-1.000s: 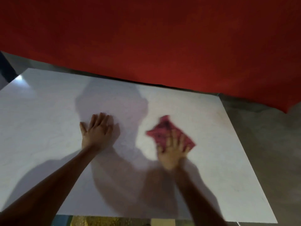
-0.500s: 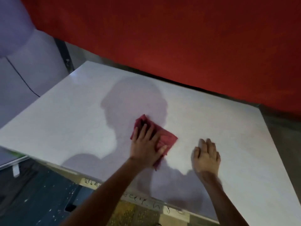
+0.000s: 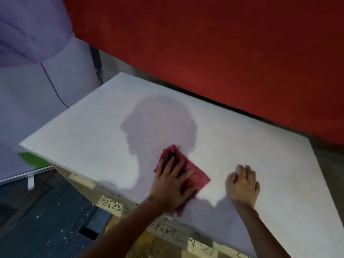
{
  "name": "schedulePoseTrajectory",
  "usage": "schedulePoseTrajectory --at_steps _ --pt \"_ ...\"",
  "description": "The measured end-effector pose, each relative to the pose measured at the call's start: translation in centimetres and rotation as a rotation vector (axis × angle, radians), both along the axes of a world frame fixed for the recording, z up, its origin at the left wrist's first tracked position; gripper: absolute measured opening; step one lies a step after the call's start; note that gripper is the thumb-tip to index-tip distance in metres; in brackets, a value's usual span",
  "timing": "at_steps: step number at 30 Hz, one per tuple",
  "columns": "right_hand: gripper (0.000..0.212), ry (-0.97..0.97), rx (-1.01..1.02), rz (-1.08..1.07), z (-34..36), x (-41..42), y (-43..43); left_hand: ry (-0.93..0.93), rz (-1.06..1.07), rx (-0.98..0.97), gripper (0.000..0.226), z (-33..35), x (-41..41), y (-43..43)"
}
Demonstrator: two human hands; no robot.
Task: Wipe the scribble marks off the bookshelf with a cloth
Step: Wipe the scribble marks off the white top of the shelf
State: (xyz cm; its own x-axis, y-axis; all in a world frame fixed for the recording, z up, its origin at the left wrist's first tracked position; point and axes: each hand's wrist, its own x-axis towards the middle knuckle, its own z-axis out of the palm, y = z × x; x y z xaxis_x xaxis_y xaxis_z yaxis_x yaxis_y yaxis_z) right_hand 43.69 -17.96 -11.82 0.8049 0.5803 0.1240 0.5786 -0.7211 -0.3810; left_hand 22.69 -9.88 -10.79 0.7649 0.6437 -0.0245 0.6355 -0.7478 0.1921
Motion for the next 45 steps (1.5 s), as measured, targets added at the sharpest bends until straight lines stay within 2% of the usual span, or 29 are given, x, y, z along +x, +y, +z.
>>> schedulePoseTrajectory --at_steps 2,5,8,11,13,16,20,22,24,28,30,32,34,36,38,39,41,45 --pt "0.076 0.030 -0.005 -0.012 0.5 -0.1 0.3 -0.033 0.221 0.056 0.065 -0.2 -3.7 5.3" --pt "0.072 0.061 -0.062 0.042 1.4 -0.7 1.1 0.130 0.627 -0.088 0.062 1.6 -9.6 12.0" --pt "0.072 0.104 -0.086 0.075 2.5 -2.0 2.7 0.153 0.785 -0.107 0.061 1.5 -9.3 12.1" --pt "0.050 0.107 -0.119 0.165 3.1 -4.2 6.5 0.082 0.644 0.004 0.060 0.4 -5.2 6.9" --pt "0.049 0.104 -0.155 0.302 3.1 -6.0 9.7 0.036 0.470 0.003 0.060 -0.2 -4.2 3.6" --pt "0.049 0.098 -0.209 0.489 3.4 -8.3 14.2 0.073 0.384 -0.028 0.067 0.2 -6.0 3.2" --pt "0.051 0.151 -0.279 0.559 3.7 -8.8 18.6 0.065 0.596 -0.014 0.103 0.7 -11.3 10.0" --pt "0.054 0.160 -0.350 0.539 2.8 -8.8 18.8 0.143 0.719 -0.015 0.090 0.6 -13.9 14.1" --pt "0.056 0.054 -0.381 0.528 1.6 -8.9 18.6 0.185 0.807 -0.040 0.069 0.9 -14.7 17.8" --pt "0.056 -0.047 -0.402 0.519 0.9 -9.0 18.9 0.113 0.945 -0.075 0.062 1.0 -10.6 20.5" --pt "0.056 -0.049 -0.430 0.517 1.1 -9.0 19.0 0.102 0.815 -0.097 0.062 1.2 -7.3 19.5" --pt "0.056 -0.034 -0.448 0.524 1.1 -9.0 18.9 0.065 0.589 -0.019 0.064 0.8 -5.2 16.8" --pt "0.057 -0.047 -0.428 0.537 1.2 -9.0 18.8 0.022 0.364 0.028 0.060 0.2 -5.4 14.1" --pt "0.057 -0.076 -0.421 0.520 0.8 -8.8 18.9 0.032 0.278 0.064 0.058 -0.4 -7.4 13.9" --pt "0.065 -0.087 -0.420 0.519 0.6 -8.9 18.9 0.008 0.362 0.089 0.067 -0.2 -9.5 16.4" --pt "0.076 -0.085 -0.408 0.522 0.3 -9.0 18.9 0.014 0.435 0.069 0.076 0.0 -10.2 18.4" --pt "0.084 -0.104 -0.358 0.504 0.0 -9.2 19.0 0.085 0.596 0.021 0.083 0.5 -10.8 23.2" --pt "0.056 -0.192 -0.218 0.481 -0.8 -8.8 19.3 0.110 0.776 0.008 0.063 0.4 -7.1 30.8"
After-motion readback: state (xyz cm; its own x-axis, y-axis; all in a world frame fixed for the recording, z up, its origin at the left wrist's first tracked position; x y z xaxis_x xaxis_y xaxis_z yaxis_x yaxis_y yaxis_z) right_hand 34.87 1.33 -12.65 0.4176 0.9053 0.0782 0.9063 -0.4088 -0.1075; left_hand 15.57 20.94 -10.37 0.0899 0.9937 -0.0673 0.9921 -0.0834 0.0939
